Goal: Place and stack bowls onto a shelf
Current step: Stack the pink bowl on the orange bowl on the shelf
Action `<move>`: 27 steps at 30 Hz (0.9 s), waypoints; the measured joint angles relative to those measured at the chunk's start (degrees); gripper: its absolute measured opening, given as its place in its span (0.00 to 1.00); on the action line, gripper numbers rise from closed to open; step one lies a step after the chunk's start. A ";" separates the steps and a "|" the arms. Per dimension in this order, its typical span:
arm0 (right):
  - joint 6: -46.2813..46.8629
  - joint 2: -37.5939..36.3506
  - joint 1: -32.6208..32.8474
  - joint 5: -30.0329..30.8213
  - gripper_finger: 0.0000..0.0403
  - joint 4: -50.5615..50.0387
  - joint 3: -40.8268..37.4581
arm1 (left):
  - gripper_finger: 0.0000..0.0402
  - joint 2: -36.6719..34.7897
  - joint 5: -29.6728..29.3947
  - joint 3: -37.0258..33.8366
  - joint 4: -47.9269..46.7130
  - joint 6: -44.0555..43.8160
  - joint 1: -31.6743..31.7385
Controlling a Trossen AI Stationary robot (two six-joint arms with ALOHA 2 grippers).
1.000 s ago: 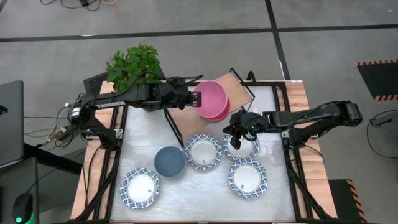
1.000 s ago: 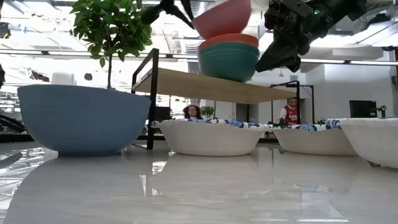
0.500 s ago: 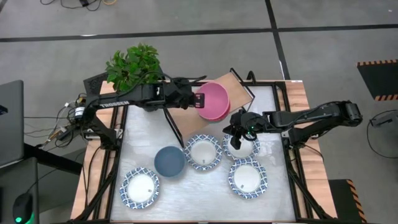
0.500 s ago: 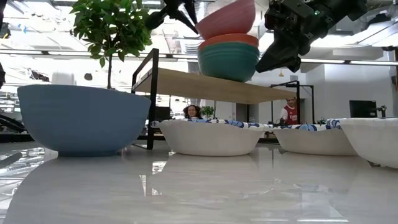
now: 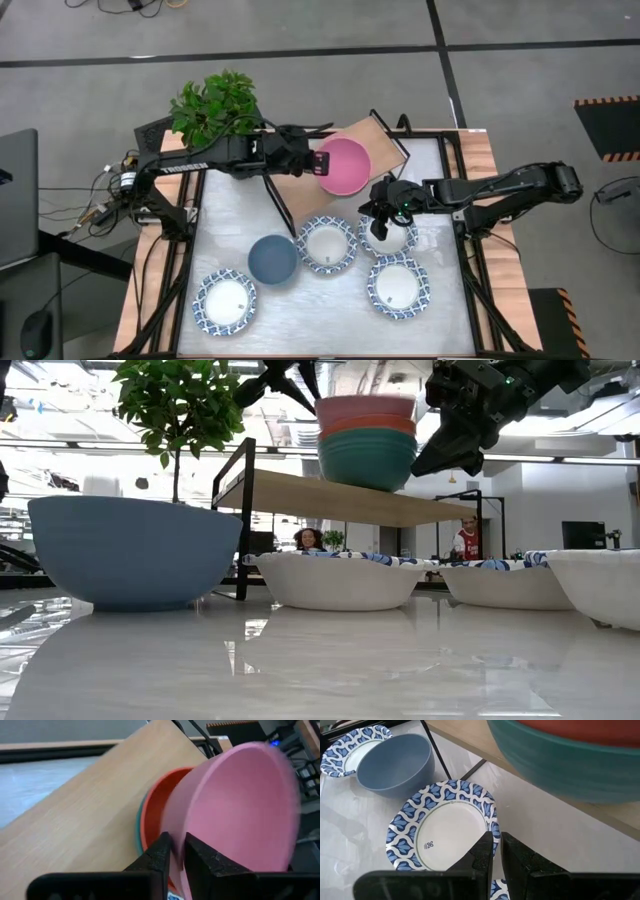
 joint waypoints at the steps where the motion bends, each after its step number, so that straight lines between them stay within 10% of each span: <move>1: 0.00 0.00 0.00 0.00 0.16 0.00 0.00 | 0.11 0.00 -0.60 0.00 0.00 0.00 0.02; 16: -0.11 0.00 0.00 0.00 0.16 -0.02 0.00 | 0.41 0.00 -2.89 0.00 2.89 6.10 0.95; 27: 0.07 0.00 0.00 0.00 0.16 -0.63 0.00 | 0.43 -1.27 -5.87 0.00 7.47 13.90 2.19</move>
